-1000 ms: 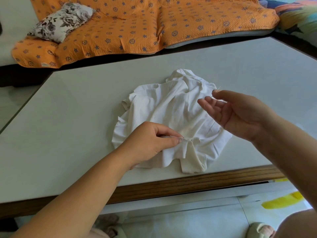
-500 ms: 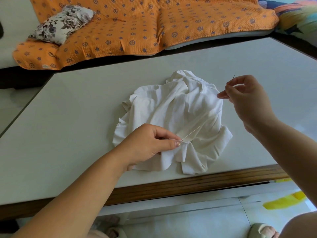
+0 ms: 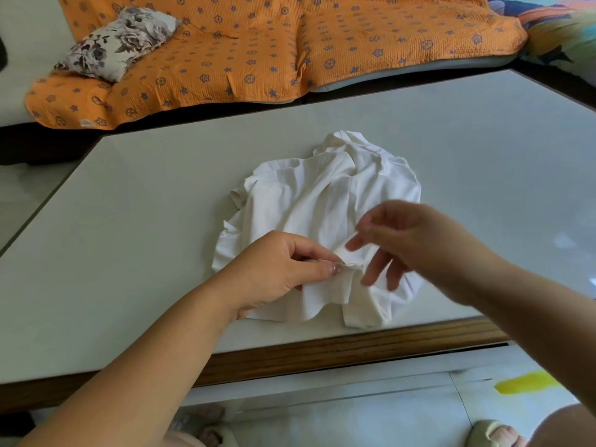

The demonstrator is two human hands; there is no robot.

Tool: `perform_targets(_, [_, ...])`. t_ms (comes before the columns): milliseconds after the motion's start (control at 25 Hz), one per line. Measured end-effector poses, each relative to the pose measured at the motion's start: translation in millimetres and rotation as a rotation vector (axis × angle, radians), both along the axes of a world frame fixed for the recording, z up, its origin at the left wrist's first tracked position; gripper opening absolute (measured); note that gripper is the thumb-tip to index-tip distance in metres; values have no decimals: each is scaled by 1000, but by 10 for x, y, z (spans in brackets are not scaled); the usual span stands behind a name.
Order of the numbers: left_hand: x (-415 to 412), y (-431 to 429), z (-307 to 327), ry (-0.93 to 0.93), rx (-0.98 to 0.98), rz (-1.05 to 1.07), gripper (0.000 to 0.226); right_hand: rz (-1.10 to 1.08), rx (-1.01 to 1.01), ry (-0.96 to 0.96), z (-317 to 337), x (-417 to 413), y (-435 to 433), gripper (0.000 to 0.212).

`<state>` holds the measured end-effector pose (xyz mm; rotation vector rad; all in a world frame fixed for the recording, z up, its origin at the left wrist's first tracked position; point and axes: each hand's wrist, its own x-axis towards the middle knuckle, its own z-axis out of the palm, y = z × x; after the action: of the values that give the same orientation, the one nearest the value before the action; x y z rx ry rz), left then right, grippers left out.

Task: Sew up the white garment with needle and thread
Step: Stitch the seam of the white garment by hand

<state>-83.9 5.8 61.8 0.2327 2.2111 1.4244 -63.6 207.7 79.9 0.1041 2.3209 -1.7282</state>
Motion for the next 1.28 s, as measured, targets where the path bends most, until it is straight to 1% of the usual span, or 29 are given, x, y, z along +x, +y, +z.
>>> perform_targets(80, [1,4,-2,17,-2,-11,9,86,-17,-38,-38,145,-102,8])
perform_targets(240, [-7,-33,30,65,-32,-1,8,74,57,-12,-48,167,-79,6])
perform_targets(360, [-19,-49,54,101,-52,6,7,73,54,-12,-53,162,-71,11])
perform_targets(480, [-9,-51,63,120,-62,15,7,91,109,-15,-51,162,-75,15])
perform_targets(840, [-8,-47,73,129,-72,29,9,129,172,-69,-32,154,-63,15])
perform_targets(1280, [-2,-53,80,107,-58,14,10,175,136,-87,-25,161,-68,13])
